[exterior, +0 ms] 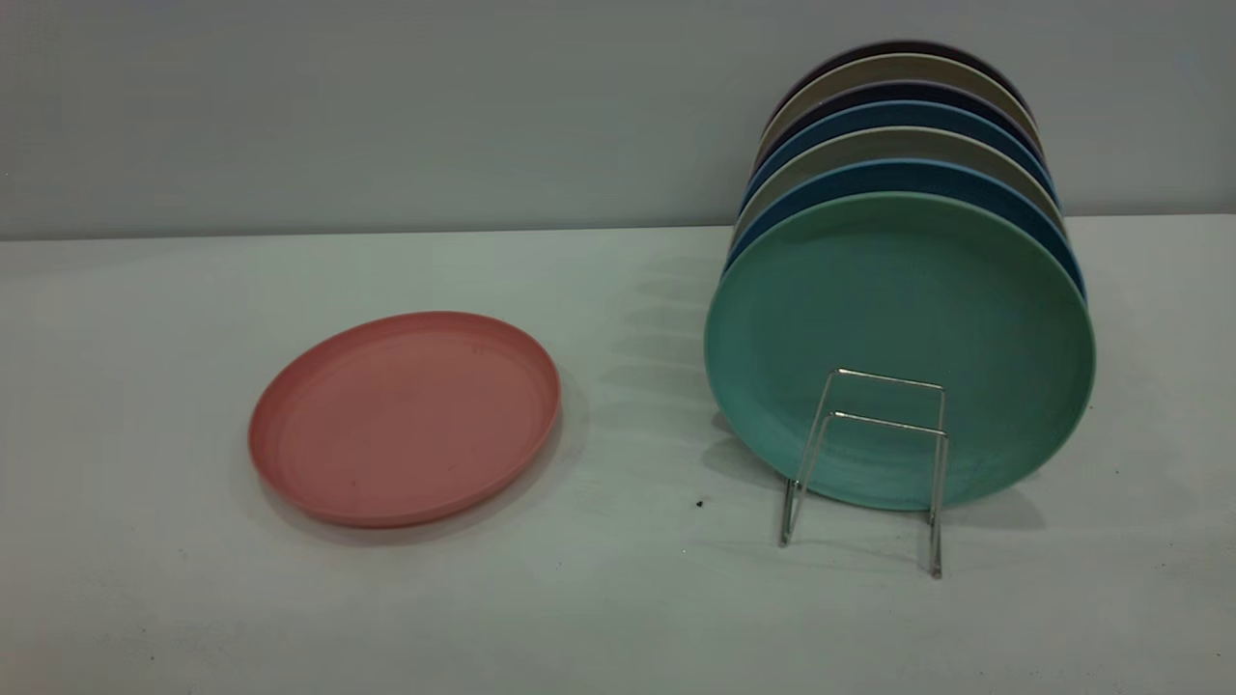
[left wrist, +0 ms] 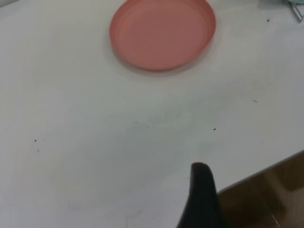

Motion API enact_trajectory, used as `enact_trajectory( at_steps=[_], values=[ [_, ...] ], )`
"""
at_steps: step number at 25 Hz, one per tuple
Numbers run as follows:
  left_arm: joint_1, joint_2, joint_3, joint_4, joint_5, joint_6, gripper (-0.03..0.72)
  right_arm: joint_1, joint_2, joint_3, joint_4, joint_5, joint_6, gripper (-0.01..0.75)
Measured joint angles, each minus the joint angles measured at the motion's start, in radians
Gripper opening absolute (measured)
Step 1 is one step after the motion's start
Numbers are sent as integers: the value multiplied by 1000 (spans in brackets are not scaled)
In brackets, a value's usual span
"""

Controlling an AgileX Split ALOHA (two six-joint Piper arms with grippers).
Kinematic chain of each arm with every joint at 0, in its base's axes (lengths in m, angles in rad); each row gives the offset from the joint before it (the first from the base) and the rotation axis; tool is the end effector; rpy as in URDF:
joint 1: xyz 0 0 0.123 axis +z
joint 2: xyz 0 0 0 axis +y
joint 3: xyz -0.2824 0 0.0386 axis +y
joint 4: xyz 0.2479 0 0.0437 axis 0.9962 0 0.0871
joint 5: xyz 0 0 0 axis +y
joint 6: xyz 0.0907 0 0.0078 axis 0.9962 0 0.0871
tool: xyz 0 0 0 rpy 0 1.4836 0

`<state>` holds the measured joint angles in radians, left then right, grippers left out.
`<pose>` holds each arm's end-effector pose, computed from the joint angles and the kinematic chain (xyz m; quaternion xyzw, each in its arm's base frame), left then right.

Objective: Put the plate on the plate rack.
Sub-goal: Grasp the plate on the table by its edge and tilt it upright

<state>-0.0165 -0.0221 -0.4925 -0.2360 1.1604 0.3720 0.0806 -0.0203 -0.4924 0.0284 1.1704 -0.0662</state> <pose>-0.0134 -0.0193 0.2690 0.1787 0.8501 -0.0302 0.4945 -0.0122 0.0014 0.2663 -0.0658 0.8750 0.0176 0.4794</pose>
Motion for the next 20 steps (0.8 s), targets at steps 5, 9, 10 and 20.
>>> enact_trajectory(
  at_steps=[5,9,10,20],
  values=[
    [-9,0,0,0,0,0,584,9,0,0,0,1,0,239],
    [-39,0,0,1,0,0,584,47,0,0,1,1,0,239],
    [-46,0,0,1,0,0,584,50,0,0,1,1,0,239],
    [-50,0,-2,1,-10,-31,579,167,0,0,127,-6,19,239]
  ],
)
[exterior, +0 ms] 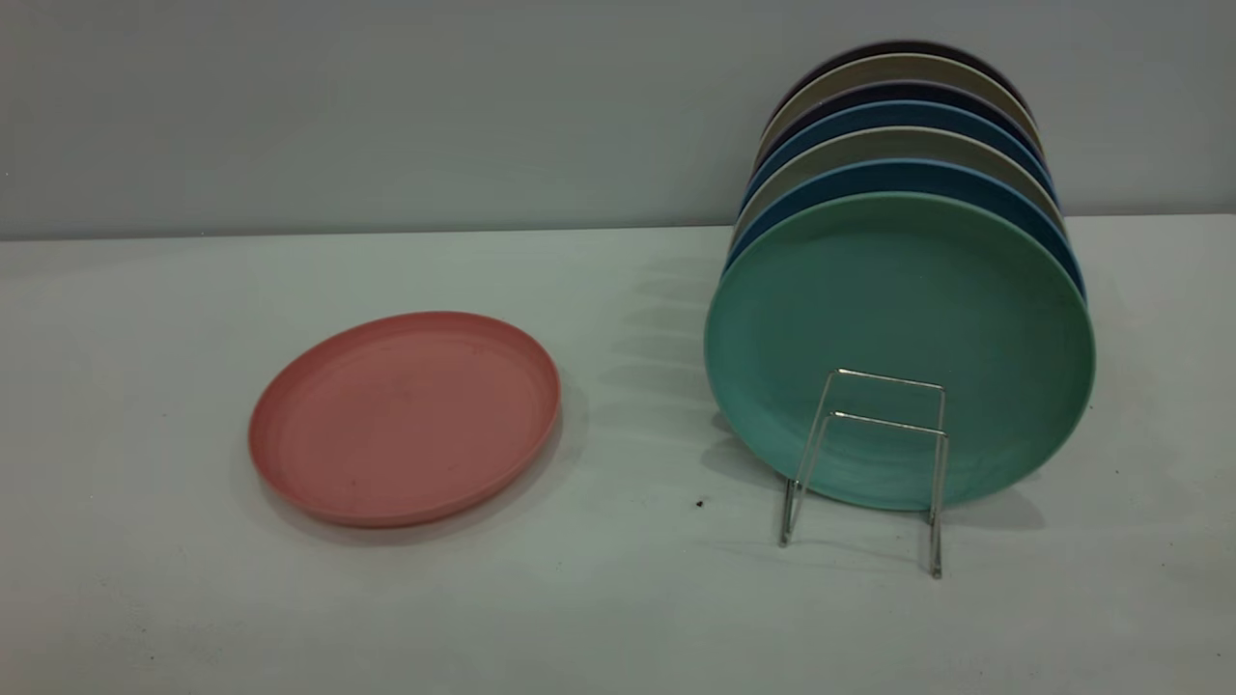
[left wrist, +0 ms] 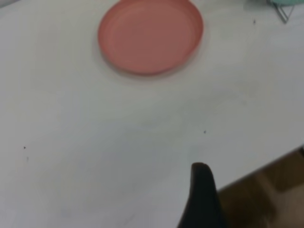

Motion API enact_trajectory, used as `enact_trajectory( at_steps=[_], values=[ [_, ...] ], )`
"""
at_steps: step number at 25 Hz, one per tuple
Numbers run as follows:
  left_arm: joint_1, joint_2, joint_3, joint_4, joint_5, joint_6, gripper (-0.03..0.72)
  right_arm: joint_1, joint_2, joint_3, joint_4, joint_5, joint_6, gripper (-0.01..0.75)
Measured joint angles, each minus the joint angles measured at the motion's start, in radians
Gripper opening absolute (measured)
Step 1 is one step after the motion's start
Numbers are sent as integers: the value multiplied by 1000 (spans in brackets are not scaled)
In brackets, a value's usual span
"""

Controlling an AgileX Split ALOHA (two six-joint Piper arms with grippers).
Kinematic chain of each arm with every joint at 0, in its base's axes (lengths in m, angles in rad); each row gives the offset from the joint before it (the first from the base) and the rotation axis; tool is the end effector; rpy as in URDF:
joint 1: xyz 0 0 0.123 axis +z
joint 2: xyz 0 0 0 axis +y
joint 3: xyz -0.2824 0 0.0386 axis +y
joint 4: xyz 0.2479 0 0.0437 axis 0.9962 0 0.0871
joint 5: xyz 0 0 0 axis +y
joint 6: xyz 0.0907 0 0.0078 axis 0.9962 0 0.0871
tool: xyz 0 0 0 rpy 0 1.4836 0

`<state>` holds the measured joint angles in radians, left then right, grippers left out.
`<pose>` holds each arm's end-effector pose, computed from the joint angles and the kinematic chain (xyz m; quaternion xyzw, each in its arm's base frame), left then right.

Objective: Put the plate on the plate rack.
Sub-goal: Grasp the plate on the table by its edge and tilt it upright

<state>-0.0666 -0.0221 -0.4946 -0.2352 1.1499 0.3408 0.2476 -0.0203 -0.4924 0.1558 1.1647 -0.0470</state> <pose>-0.0141 -0.0185 0.2703 0.1856 0.8455 -0.0492 0.4983 -0.0151 0.0096 0.2675 -0.1356 0.8629 0.1252 0.4704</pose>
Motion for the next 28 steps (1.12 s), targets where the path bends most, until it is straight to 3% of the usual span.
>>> enact_trajectory(
  at_steps=[8,16,23,28],
  values=[
    [0,177,-11,85,-272,-298,514,42,157,0,-108,-56,14,239],
    [0,665,-11,259,-386,-460,512,42,520,-104,-120,-207,15,246],
    [0,1009,-11,266,-582,-486,512,42,792,-244,-73,-275,-28,249],
    [0,1185,-50,266,-687,-486,510,42,928,-270,24,-352,-114,249]
  ],
)
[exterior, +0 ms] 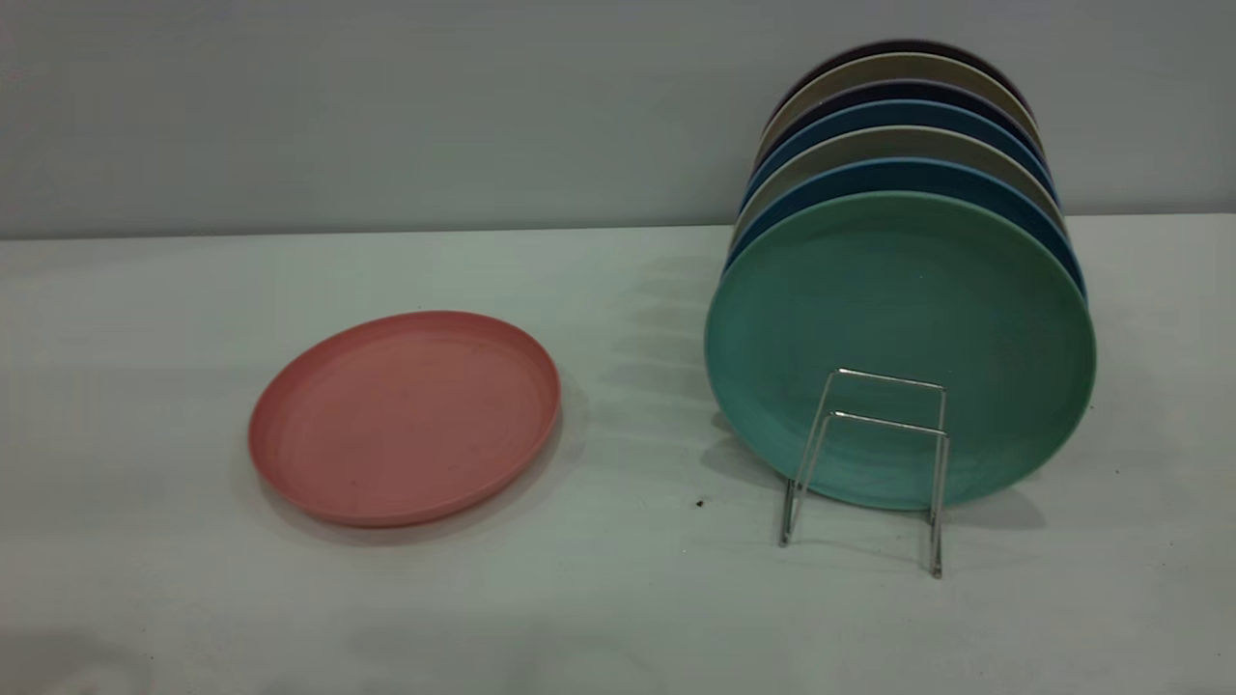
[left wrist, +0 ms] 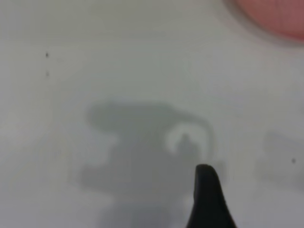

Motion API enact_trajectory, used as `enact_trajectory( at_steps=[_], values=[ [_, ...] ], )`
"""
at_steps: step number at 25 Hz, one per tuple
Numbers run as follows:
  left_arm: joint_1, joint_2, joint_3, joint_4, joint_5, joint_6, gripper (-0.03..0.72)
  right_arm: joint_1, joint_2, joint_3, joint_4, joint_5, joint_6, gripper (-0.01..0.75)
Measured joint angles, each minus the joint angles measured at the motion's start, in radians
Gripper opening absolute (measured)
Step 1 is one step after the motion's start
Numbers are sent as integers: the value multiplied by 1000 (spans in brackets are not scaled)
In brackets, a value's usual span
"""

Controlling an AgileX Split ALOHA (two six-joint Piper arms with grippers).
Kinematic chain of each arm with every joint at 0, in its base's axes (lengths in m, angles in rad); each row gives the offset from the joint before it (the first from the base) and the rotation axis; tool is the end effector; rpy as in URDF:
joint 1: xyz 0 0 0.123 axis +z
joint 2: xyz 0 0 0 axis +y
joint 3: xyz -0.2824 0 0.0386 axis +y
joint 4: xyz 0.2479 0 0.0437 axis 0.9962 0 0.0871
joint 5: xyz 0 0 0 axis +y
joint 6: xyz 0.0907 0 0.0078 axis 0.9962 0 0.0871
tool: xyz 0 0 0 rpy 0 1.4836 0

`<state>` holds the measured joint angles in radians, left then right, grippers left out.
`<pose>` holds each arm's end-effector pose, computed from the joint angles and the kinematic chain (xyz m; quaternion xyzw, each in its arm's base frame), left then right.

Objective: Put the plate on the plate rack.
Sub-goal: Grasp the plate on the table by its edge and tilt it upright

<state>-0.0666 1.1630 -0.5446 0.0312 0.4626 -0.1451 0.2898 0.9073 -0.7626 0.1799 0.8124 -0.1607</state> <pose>0.2000 -0.0121 0.2131 -0.0262 0.9583 -0.0195 0.2840 0.1564 0.0590 0.3082 -0.1742 0.9198 0.1043 0.3359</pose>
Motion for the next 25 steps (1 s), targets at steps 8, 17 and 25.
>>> enact_trajectory(
  at_steps=[8,17,25],
  values=[
    [29,246,-176,-1,-44,0,487,0,153,0,35,-123,-72,249],
    [103,509,-387,-67,-29,123,473,0,271,0,89,-237,-133,249],
    [104,744,-586,-305,7,353,473,0,336,-23,217,-276,-259,249]
  ],
)
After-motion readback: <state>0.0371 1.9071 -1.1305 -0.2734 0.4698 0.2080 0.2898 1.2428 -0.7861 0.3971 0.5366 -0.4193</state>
